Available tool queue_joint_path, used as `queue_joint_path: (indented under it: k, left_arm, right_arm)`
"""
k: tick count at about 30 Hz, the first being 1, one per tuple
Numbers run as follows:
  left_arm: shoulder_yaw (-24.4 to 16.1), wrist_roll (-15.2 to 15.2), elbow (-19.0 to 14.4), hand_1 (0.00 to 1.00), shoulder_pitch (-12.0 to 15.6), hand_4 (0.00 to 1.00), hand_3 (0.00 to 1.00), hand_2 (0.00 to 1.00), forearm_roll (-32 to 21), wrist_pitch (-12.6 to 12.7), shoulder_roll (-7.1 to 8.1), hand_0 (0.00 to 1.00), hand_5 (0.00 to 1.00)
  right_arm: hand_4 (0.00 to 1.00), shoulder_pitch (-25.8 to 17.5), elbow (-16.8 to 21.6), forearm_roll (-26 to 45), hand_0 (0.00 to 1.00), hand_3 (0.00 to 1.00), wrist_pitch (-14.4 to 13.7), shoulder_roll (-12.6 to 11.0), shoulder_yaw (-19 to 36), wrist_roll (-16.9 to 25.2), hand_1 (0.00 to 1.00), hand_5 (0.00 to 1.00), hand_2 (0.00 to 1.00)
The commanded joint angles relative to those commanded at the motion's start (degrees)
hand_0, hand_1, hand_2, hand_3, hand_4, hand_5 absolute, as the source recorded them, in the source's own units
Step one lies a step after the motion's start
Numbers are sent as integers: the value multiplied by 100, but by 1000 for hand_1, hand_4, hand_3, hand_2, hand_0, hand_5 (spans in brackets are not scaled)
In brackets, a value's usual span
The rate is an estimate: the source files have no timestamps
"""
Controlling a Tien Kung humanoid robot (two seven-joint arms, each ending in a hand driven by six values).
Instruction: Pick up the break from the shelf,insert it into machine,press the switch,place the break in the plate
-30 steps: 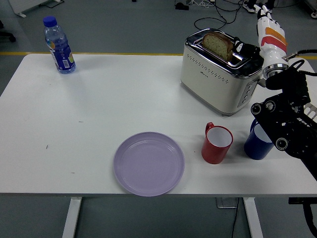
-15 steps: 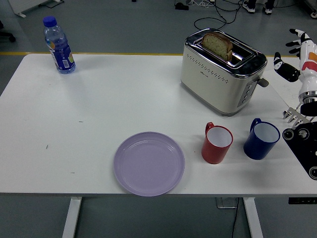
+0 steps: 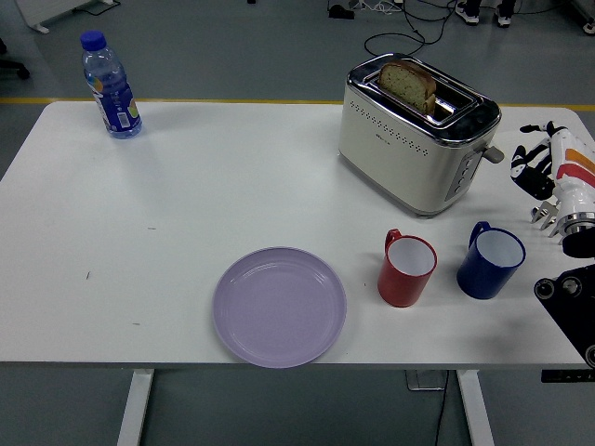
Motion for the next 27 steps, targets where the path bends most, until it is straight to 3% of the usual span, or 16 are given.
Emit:
queue_joint_path:
  k: [8, 27]
  left_arm:
    - [16, -3, 0, 513, -19, 589, 765, 632, -13, -1, 0, 424, 998]
    - [39, 0, 0, 514, -36, 585, 764, 631, -24, -1, 0, 424, 998]
  right_arm:
    - [438, 64, -210, -11, 271, 655, 74, 79, -164, 11, 253, 133, 335]
    - [420, 77, -314, 40, 263, 643, 159, 110, -297, 68, 251, 102, 334]
